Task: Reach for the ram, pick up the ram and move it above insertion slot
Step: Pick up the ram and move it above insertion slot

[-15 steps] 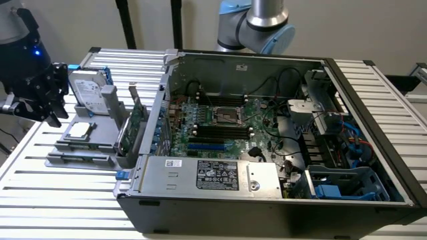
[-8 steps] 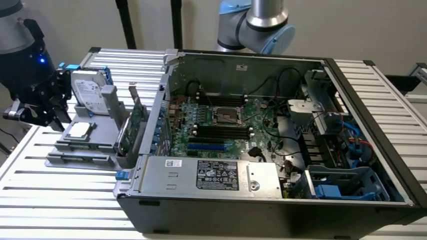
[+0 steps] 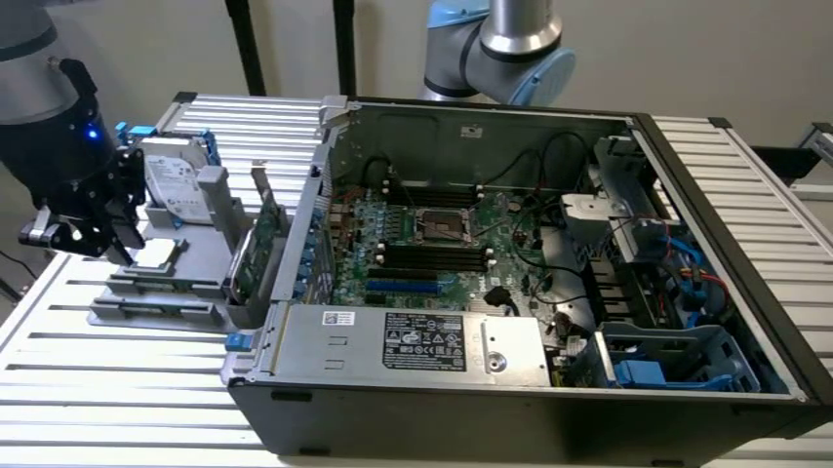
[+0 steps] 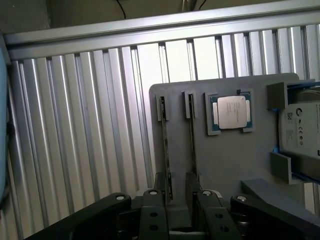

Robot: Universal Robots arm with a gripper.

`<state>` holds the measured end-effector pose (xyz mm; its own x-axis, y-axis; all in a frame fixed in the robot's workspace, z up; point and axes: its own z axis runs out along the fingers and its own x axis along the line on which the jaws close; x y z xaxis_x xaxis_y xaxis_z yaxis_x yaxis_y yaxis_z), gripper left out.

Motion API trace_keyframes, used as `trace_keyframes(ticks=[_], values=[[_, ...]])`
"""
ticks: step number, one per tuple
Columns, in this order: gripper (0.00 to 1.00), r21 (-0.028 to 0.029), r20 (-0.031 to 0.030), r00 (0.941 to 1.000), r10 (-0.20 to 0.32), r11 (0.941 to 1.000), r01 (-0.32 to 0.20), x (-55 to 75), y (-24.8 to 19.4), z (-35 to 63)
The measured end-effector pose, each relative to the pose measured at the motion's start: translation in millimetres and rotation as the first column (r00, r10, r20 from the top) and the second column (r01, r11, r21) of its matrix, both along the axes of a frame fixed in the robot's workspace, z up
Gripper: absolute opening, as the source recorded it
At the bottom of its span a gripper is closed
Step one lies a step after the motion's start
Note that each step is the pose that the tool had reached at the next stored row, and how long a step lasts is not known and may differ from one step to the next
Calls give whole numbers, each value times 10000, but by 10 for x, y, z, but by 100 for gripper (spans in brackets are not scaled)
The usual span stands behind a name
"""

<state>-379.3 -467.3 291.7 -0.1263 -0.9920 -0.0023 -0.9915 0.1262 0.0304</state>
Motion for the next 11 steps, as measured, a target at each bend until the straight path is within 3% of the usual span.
trace_keyframes(ticks=[11], values=[[31, 0, 0, 9988, 497, 9988, -497, 1, -29, -200]])
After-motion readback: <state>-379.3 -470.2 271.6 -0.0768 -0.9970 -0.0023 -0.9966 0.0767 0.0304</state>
